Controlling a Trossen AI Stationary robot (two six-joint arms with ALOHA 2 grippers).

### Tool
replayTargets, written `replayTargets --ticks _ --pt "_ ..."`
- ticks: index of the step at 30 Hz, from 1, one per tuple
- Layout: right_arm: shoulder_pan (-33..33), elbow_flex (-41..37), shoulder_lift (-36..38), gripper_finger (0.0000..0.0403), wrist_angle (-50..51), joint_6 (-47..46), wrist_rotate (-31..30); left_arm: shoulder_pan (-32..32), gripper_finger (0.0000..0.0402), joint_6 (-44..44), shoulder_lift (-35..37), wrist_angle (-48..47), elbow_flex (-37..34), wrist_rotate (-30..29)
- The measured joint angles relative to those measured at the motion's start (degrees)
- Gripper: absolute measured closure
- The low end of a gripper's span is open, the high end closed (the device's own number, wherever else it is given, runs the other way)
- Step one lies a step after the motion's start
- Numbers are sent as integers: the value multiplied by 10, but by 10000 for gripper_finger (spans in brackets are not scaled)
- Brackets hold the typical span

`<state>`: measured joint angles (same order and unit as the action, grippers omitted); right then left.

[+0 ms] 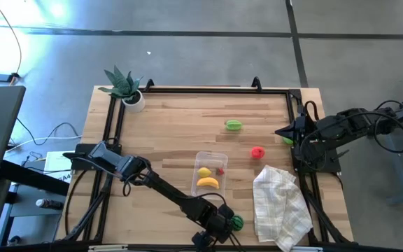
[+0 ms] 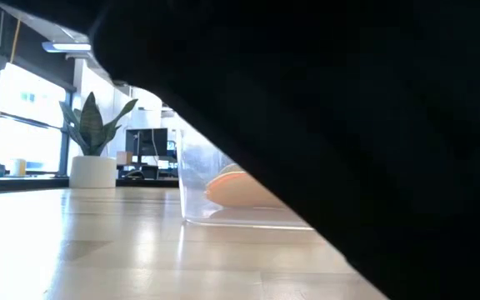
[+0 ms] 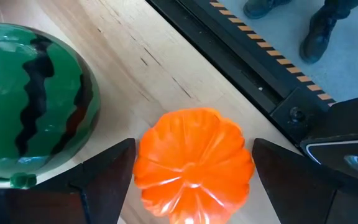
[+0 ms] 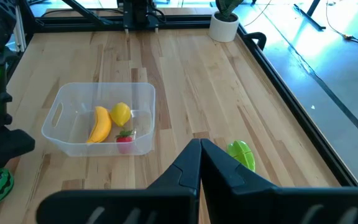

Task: Pick and placing Produce into tupperware
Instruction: Put the pumpkin into the transparent bin

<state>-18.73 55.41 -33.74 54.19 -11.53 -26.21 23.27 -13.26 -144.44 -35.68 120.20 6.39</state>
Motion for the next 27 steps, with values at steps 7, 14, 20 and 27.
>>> replayTargets --ticks 7,14,20,27 --pt "0 0 0 403 0 0 0 0 128 0 -1 3 0 0" --pt "0 0 0 403 0 0 0 0 161 1 -1 4 0 5" --pt "0 0 0 403 0 0 0 0 132 17 0 5 0 5" --pt "0 0 0 403 0 0 0 0 159 28 10 -3 -1 4"
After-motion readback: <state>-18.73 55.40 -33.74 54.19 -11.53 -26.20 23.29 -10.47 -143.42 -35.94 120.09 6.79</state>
